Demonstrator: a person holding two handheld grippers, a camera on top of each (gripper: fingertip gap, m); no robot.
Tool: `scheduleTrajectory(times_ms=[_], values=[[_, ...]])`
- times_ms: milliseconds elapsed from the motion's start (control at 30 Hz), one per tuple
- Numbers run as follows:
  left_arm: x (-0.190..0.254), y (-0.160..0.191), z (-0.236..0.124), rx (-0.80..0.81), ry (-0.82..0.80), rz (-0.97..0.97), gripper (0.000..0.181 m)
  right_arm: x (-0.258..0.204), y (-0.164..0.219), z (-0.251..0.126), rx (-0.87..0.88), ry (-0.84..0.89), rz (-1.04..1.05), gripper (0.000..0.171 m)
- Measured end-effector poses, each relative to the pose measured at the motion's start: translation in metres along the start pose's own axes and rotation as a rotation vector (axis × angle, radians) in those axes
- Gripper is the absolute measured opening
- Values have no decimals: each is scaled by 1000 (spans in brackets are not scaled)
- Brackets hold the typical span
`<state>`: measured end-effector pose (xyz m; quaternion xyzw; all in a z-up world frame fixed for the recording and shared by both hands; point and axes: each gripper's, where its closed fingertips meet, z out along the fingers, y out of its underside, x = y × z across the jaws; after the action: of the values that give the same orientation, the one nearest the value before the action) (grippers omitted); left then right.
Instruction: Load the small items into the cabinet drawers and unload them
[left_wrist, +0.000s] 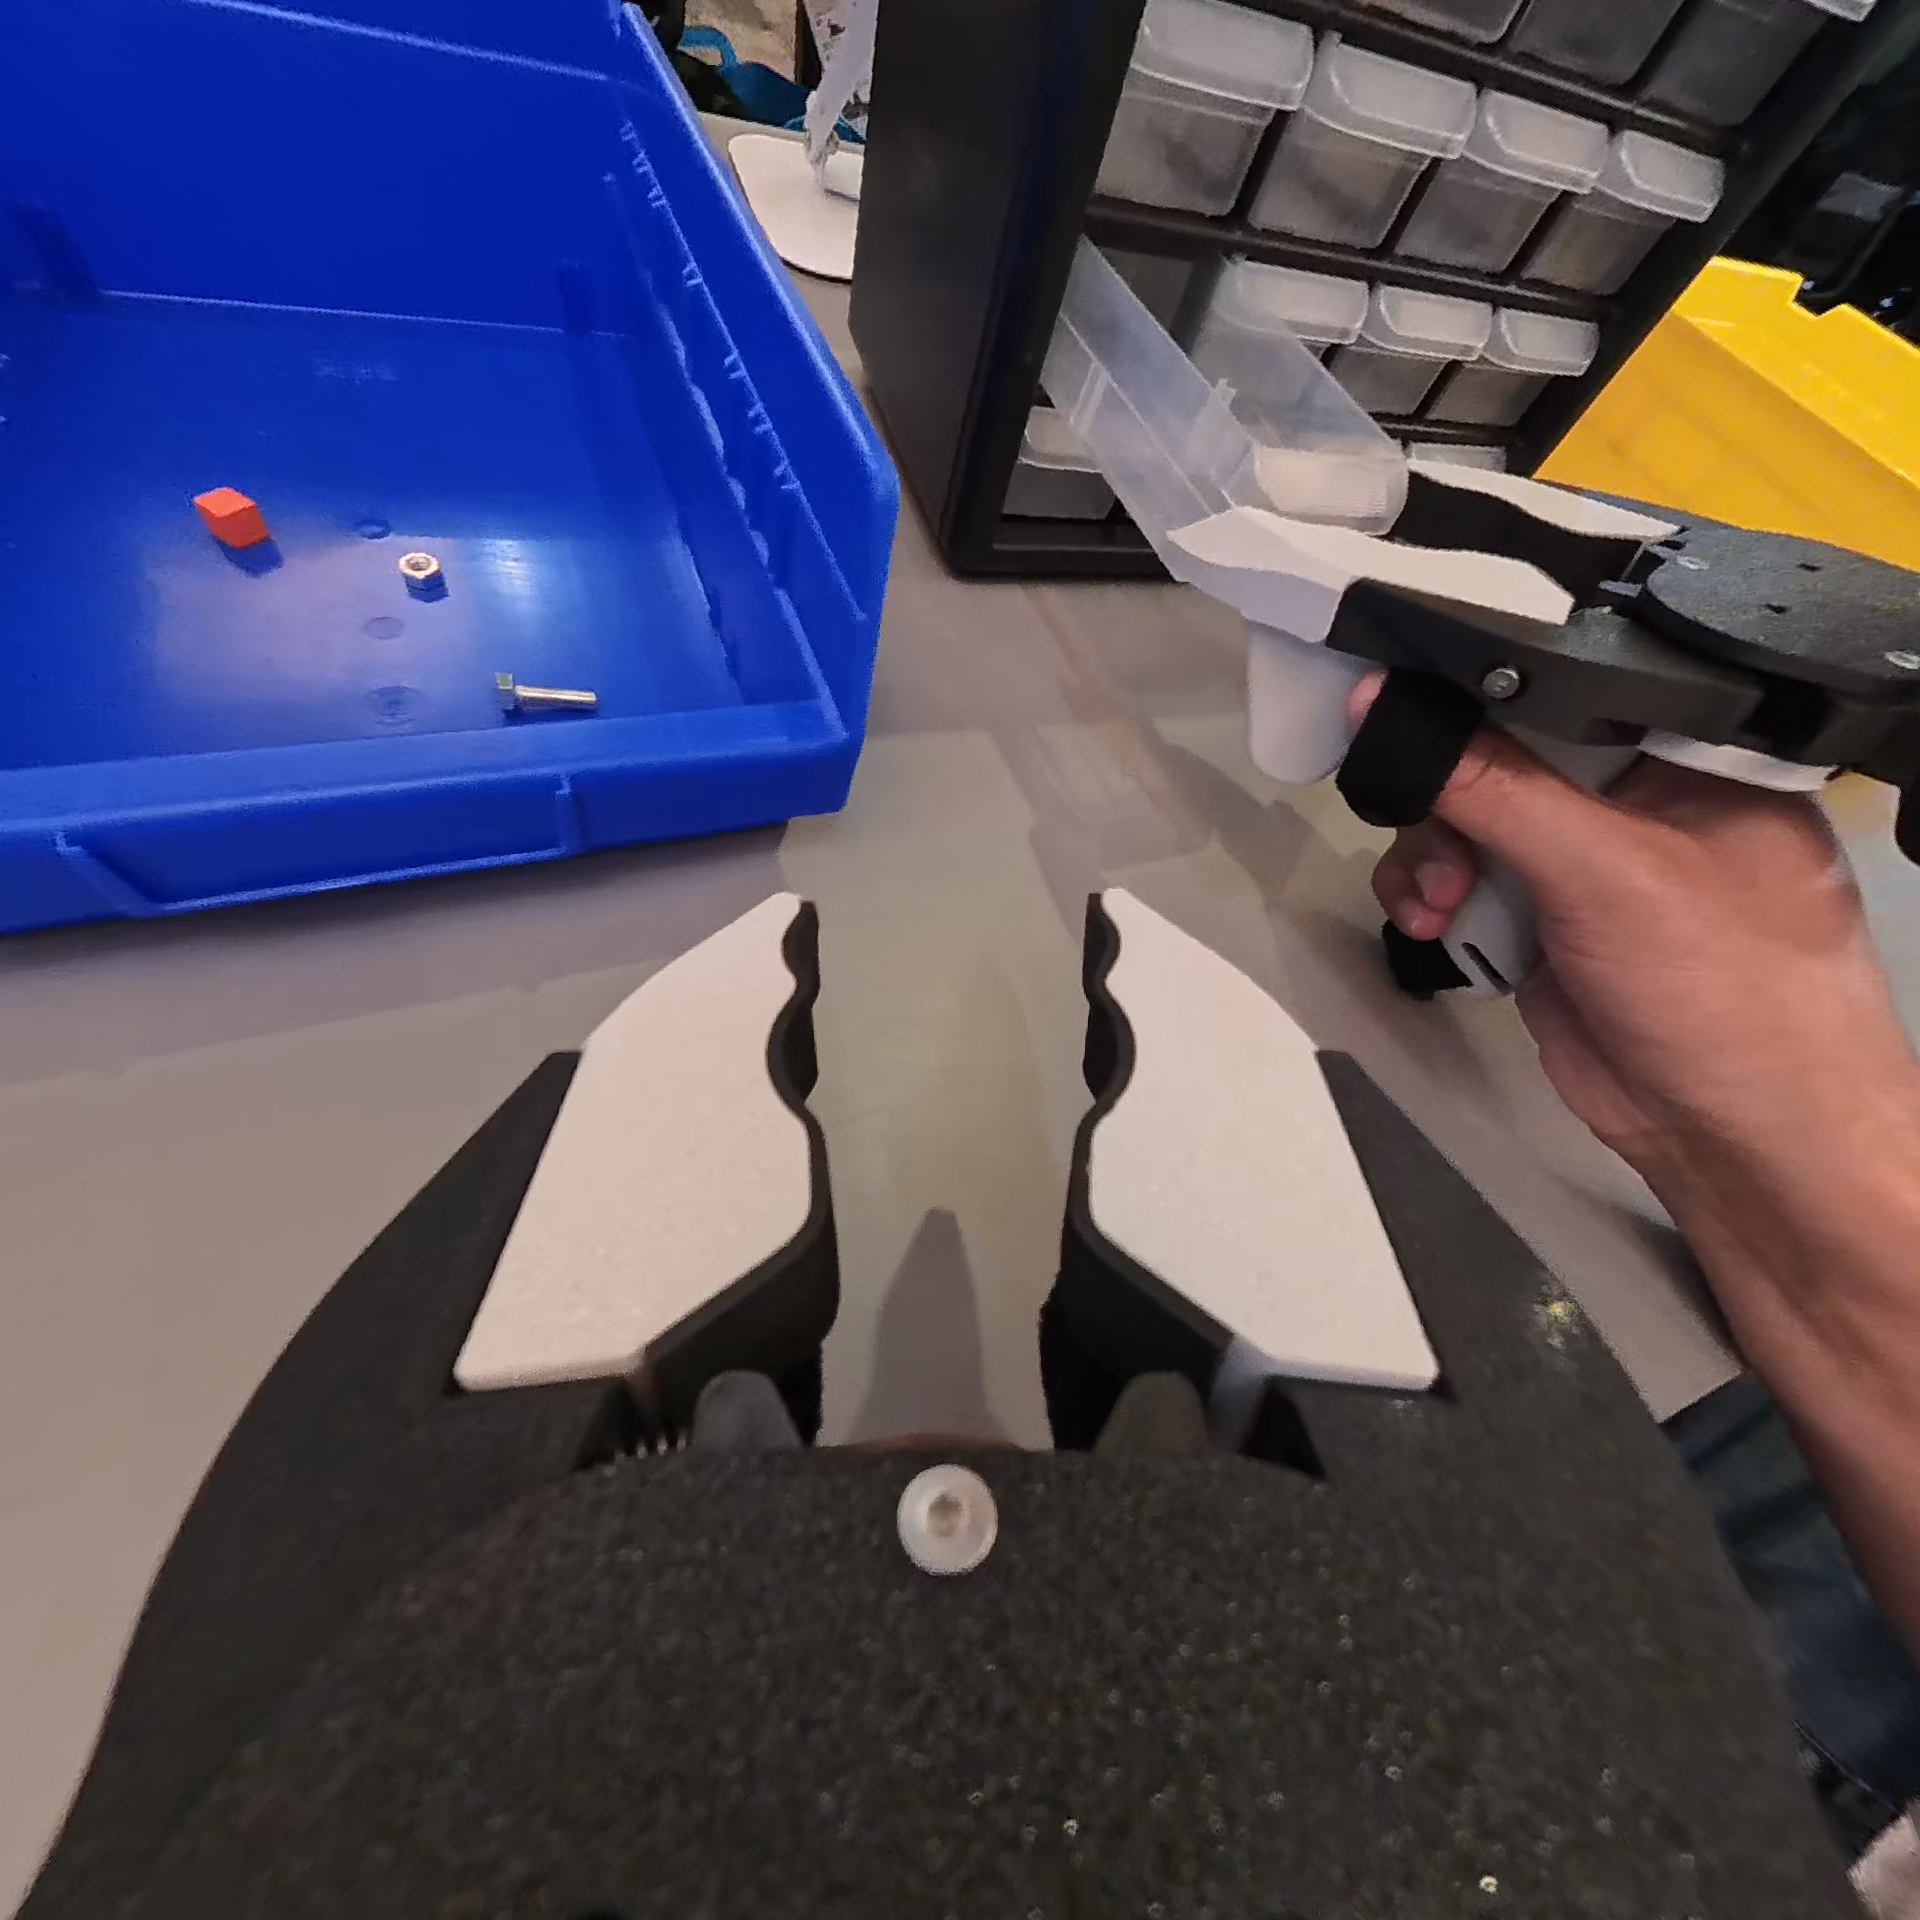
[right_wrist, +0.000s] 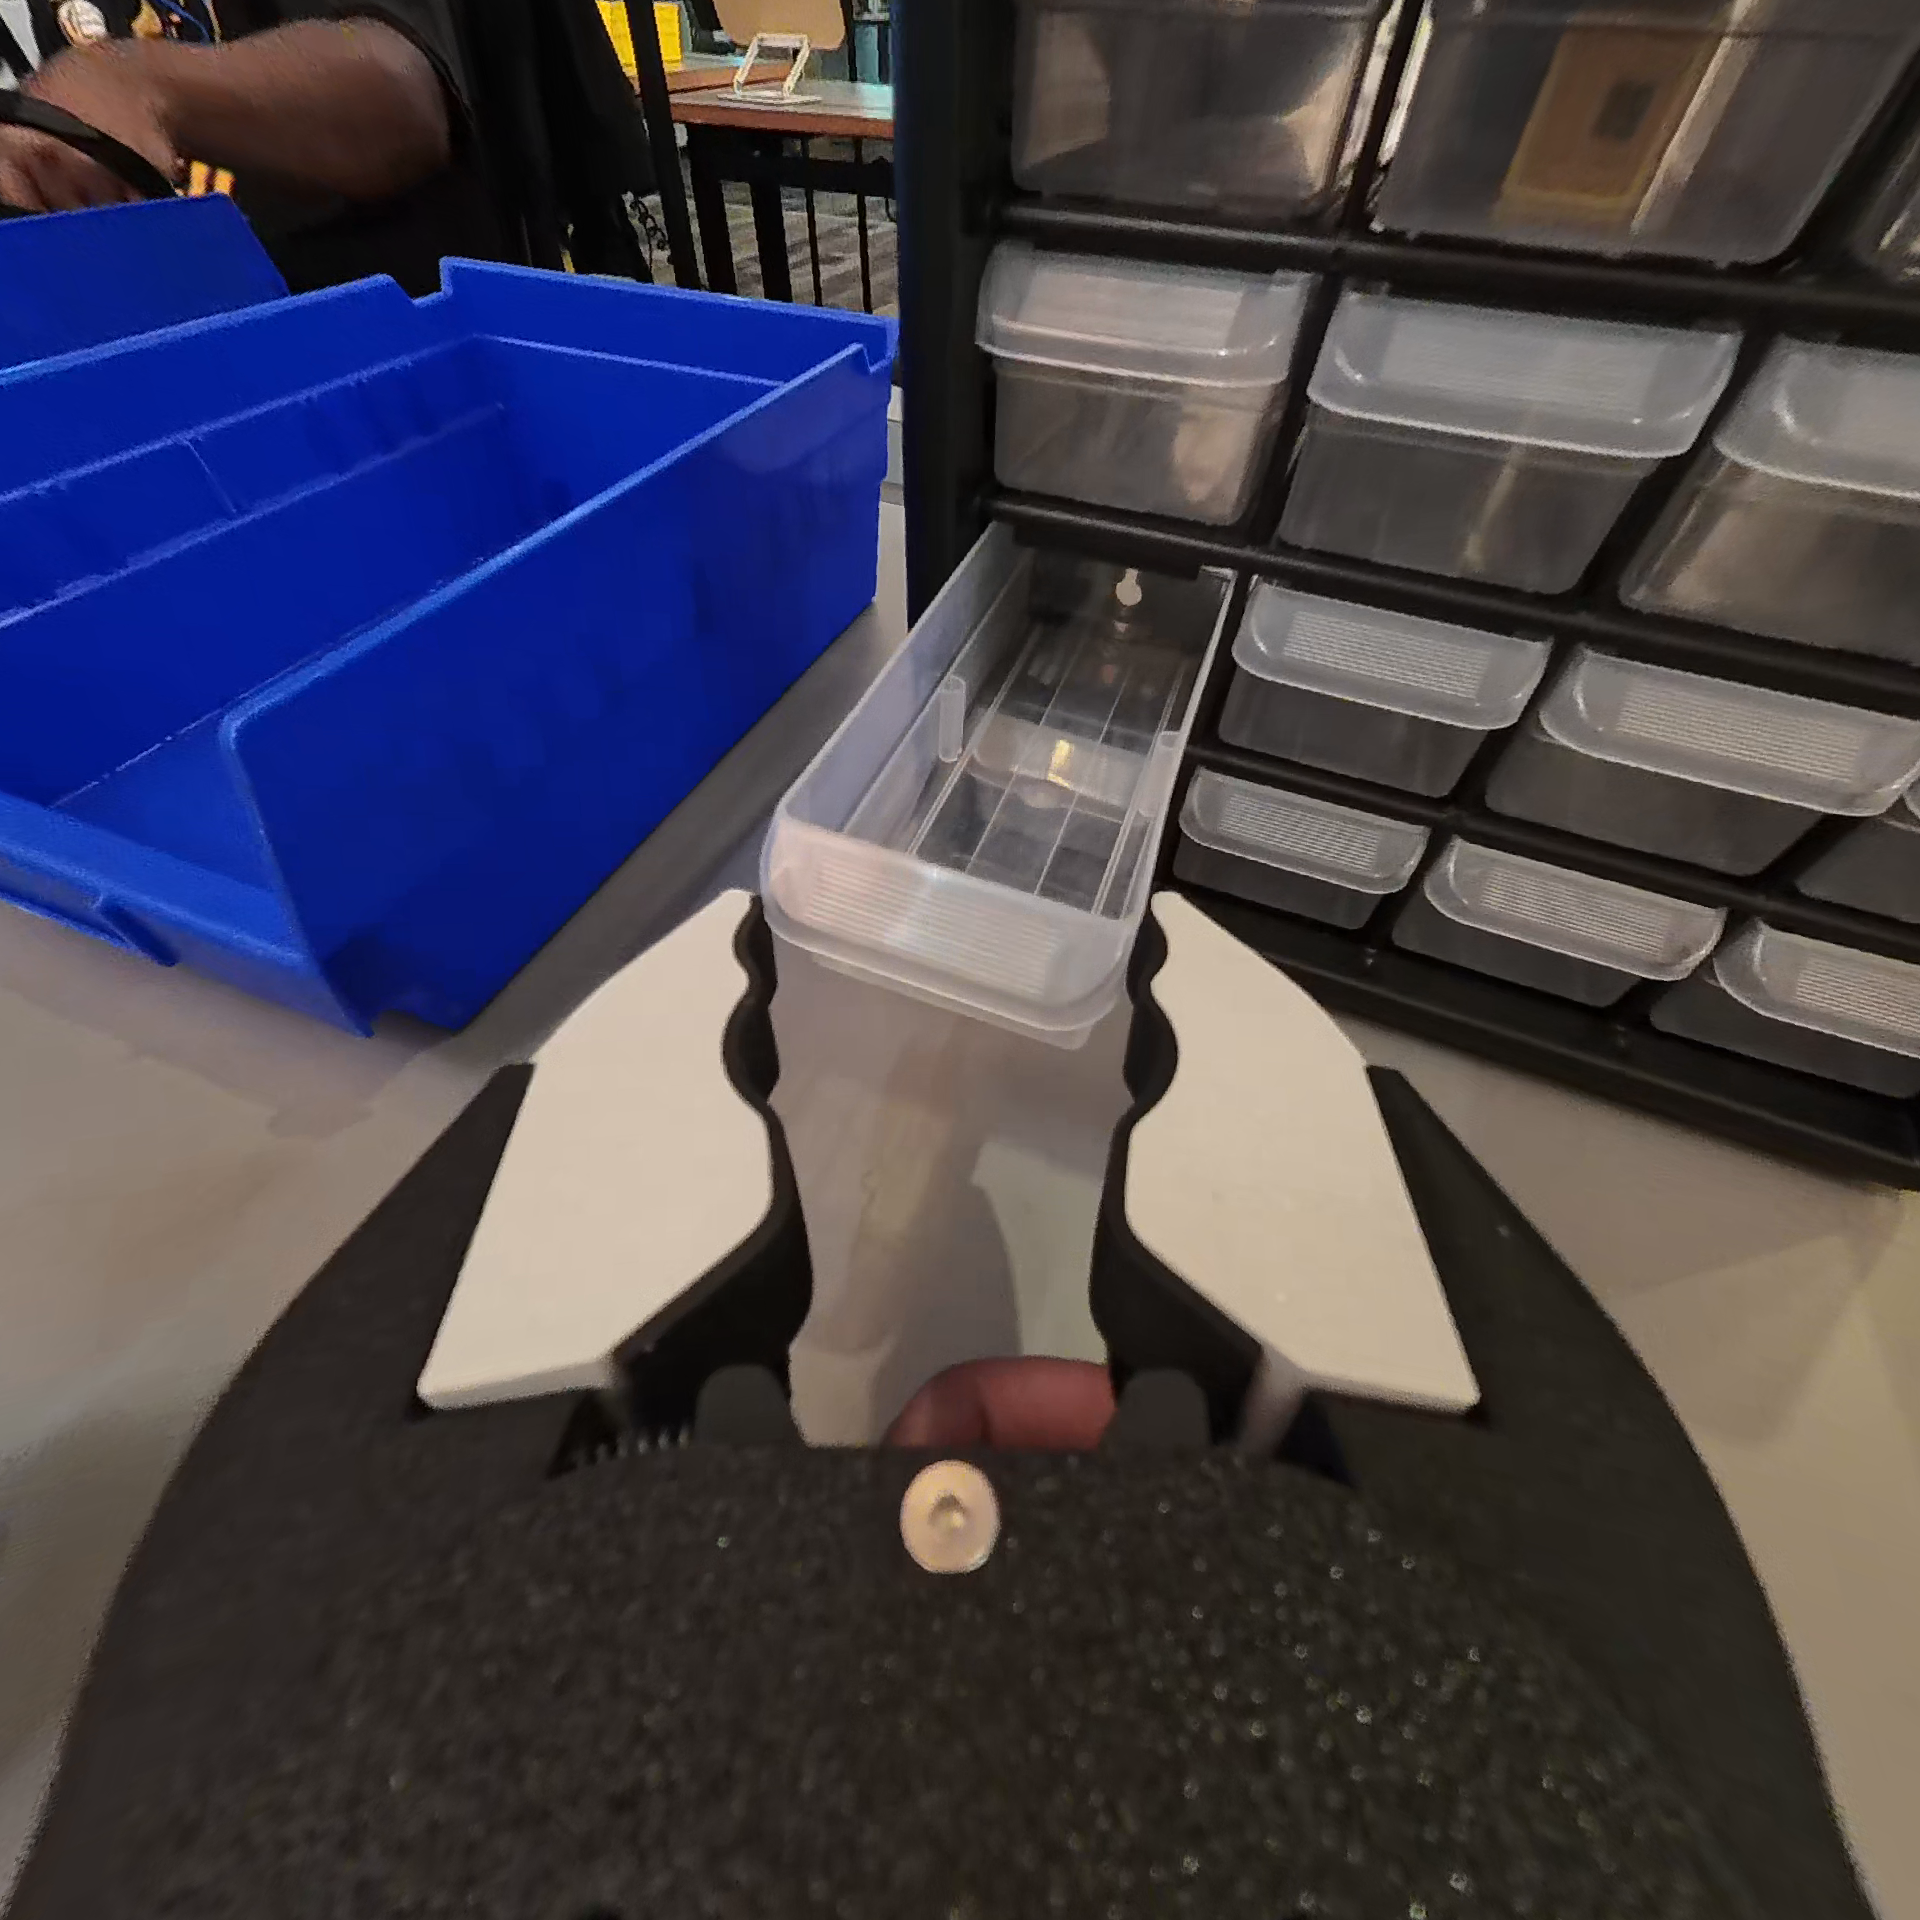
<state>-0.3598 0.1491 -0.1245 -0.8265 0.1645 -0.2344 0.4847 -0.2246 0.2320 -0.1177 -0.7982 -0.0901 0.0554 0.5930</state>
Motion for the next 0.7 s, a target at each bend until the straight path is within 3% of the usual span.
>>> scheduleTrajectory(times_ms=[167, 300, 433, 567, 700], values=[[0, -7, -3, 10, 9, -15, 48, 0, 1, 0, -1, 1, -6, 65], [-7, -44, -9, -13, 46, -1, 49, 0, 1, 0, -1, -1, -4, 65], [-54, -66, 9, -280, -74, 11, 64, 0, 2, -1, -1, -10, 2, 65], [-104, -75, 54, -544, -209, -171, 58, 1, 2, -1, 0, -12, -4, 65], [-145, -79, 96, -666, -311, -303, 58, 1, 1, -1, -1, -14, -2, 65]])
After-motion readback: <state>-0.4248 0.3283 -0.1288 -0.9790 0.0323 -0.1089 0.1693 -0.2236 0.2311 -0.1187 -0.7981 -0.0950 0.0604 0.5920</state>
